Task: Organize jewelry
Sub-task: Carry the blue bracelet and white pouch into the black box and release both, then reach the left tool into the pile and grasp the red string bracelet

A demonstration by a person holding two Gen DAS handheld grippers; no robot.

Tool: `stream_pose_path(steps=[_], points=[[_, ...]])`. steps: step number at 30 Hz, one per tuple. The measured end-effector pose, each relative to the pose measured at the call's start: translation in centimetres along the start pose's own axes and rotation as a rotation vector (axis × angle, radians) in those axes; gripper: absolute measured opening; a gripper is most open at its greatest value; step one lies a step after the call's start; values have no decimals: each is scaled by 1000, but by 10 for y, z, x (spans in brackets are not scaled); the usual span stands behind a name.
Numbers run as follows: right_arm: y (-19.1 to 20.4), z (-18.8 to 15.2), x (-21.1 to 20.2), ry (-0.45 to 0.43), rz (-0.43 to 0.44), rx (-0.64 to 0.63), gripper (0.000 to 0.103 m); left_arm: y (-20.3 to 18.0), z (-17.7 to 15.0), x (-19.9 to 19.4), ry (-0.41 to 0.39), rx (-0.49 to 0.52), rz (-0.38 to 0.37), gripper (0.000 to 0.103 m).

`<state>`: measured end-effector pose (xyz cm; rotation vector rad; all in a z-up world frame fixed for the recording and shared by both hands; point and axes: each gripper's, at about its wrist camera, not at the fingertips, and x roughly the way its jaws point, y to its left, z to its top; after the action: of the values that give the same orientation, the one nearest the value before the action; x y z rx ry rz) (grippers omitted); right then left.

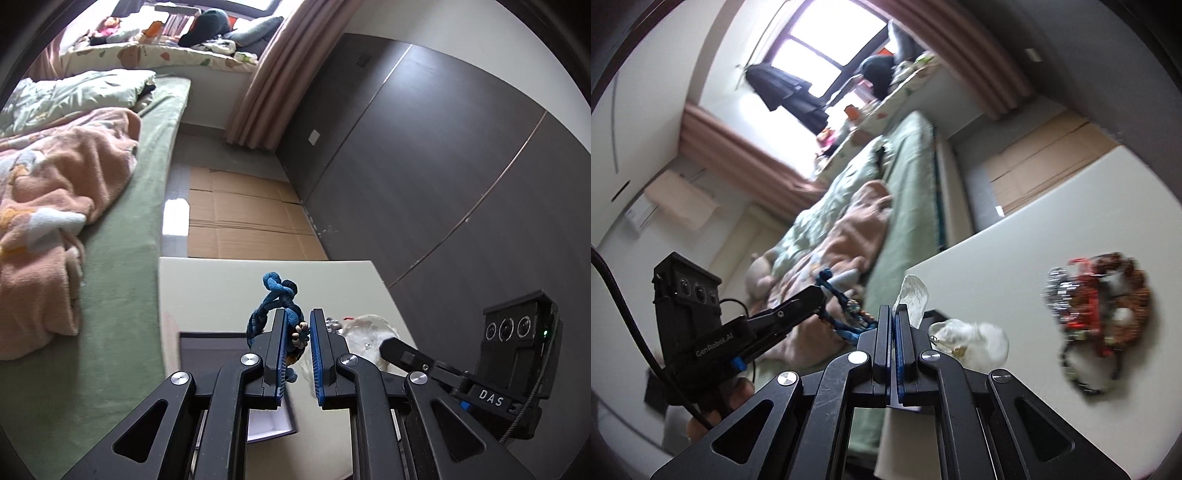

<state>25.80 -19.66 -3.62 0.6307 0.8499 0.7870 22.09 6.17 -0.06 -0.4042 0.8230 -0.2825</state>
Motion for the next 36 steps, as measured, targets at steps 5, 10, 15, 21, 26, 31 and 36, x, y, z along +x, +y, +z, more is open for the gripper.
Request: stream_pose_path(steps=[5,10,15,21,26,31,36], points=[[20,-8,29,42,55,-52,4,18,-5,-5,12,-7,19,12],[40,-19,63,123,21,-123,4,35,-9,-9,31,-26,32,12],[26,-21,75,181,-91,-90,58,34,-12,-3,71,-15,43,12],[12,-12,44,101,-103,5,75,27,-20,12,133,13,56,12],[11,-14,21,107,-163,16,75,22,-26,27,198,26,91,13],[10,-14,-6,90,-193,-2,75,19,-32,47,286,37,126,22],[-5,-9,-29,56,-215,30,75,21,-33,54,303,-26,103,79]])
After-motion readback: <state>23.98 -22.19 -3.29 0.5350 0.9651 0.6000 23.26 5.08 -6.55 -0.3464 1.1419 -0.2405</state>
